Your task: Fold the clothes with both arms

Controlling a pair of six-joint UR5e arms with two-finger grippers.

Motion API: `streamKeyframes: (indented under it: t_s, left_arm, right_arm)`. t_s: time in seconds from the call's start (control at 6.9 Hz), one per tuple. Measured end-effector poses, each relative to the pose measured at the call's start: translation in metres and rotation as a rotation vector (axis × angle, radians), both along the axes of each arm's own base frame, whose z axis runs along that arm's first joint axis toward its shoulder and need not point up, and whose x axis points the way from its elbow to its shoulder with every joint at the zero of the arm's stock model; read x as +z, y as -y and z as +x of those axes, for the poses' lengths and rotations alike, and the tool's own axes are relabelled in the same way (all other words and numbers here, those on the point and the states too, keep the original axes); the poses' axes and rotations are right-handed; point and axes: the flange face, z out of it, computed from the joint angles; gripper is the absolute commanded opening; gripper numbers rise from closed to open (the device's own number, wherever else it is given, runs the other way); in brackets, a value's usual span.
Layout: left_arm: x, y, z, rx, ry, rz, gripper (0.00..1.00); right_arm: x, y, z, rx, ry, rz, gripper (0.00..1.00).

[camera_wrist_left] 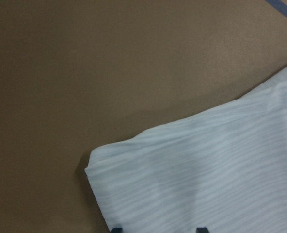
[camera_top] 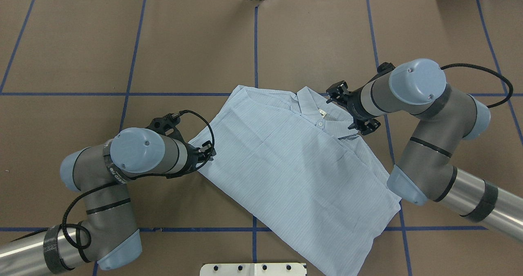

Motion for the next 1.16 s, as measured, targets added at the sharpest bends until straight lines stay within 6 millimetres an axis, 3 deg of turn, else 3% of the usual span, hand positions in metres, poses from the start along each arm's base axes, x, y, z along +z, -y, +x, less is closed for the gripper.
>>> streamKeyframes:
  t_s: [0.44,1.16]
  left_arm:
    - [0.0007,0.0021,-0.0007,-0.012,0.004,0.007,0.60]
    - [0.0047,0.0058,-0.0069,-0.027,0.019,0.006,0.60]
  right_arm:
    - [0.0100,0.0052,-0.0094,0.009,-0.025,-0.004,1.00]
    - [0.0016,0.0077,-0.0122,0.013,-0.016,0.003,1.00]
